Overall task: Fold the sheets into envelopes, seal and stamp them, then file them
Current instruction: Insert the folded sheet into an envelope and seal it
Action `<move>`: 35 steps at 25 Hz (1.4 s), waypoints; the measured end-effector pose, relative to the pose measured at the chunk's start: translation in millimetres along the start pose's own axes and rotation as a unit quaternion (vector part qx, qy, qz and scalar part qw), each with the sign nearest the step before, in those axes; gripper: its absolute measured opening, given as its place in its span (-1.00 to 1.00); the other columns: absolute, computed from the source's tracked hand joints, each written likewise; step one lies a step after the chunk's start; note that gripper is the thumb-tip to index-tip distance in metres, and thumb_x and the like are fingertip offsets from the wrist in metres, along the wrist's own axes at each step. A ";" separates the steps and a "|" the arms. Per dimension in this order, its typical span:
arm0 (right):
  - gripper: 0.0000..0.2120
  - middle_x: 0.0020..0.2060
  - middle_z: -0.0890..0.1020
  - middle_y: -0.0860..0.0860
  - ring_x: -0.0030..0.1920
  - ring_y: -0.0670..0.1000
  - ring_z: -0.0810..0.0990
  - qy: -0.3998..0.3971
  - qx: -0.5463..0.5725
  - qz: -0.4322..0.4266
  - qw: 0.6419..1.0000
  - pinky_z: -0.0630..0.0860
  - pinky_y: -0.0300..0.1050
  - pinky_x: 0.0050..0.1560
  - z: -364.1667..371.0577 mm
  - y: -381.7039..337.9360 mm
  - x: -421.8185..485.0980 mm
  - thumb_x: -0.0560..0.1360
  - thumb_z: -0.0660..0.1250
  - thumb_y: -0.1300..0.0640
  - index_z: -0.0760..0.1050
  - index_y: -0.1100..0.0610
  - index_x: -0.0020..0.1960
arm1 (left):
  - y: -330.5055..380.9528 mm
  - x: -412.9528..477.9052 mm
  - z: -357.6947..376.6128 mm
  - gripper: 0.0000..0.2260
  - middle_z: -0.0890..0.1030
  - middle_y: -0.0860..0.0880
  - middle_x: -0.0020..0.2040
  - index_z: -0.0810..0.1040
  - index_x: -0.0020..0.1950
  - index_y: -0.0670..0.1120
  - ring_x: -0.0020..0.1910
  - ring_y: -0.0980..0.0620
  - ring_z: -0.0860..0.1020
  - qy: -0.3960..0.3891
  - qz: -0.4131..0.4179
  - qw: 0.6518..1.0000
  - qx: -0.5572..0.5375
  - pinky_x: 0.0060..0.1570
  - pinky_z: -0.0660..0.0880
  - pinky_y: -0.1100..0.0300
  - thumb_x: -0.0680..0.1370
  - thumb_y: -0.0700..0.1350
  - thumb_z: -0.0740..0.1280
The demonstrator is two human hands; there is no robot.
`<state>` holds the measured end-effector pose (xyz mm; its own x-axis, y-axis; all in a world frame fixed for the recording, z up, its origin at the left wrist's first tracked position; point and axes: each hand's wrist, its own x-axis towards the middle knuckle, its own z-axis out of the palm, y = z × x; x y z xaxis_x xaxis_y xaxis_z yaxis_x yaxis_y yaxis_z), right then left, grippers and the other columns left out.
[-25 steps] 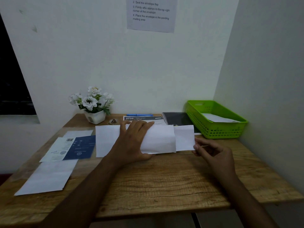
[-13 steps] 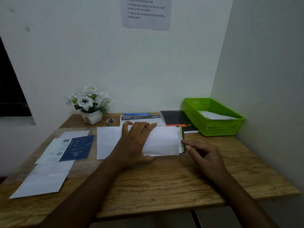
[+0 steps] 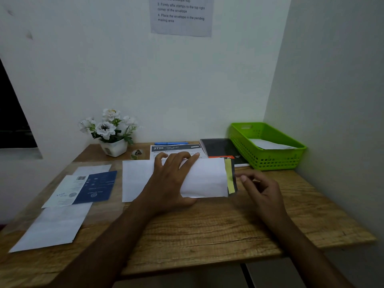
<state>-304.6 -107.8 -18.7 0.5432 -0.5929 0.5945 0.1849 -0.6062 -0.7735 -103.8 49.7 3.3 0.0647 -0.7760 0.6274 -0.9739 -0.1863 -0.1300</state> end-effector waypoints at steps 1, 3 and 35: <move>-0.78 -0.18 0.66 -0.12 -0.29 -0.20 0.55 0.026 0.016 0.027 0.999 0.45 -0.32 -0.32 -0.6 -0.4 1.5 0.58 0.28 0.27 0.62 0.03 0.07 | 0.3 0.0 -0.5 -0.09 0.46 -0.15 0.30 0.29 0.46 -0.10 0.26 -0.15 0.45 -0.002 0.000 1.000 -0.001 0.29 0.20 -0.22 0.24 0.32 0.44; -0.78 -0.18 0.66 -0.06 -0.41 -0.17 0.49 0.031 0.044 0.113 0.992 0.41 -0.32 -0.42 -1.1 -0.9 3.3 0.59 0.25 0.25 0.59 0.04 0.13 | 0.7 0.0 -1.7 -0.09 0.44 -0.16 0.33 0.23 0.49 -0.05 0.29 -0.15 0.41 -0.006 0.002 1.000 -0.005 0.30 0.17 -0.22 0.26 0.33 0.42; -0.63 -0.29 0.66 -0.10 -0.33 -0.16 0.63 -0.015 0.013 0.030 0.999 0.51 -0.35 -0.38 2.3 3.0 -4.4 0.32 0.52 0.39 0.57 -0.08 -0.34 | 21.9 4.2 9.1 -0.20 0.33 -0.11 0.34 0.20 0.45 -0.05 0.32 -0.06 0.29 0.119 0.063 0.991 -0.019 0.31 0.18 -0.11 0.37 0.37 0.28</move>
<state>-304.6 -105.8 -24.1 0.5791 -0.6112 0.5395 0.1725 -0.5549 -0.8138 -122.9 36.9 -3.9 -0.1073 -0.6275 0.7712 -0.9785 -0.0708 -0.1937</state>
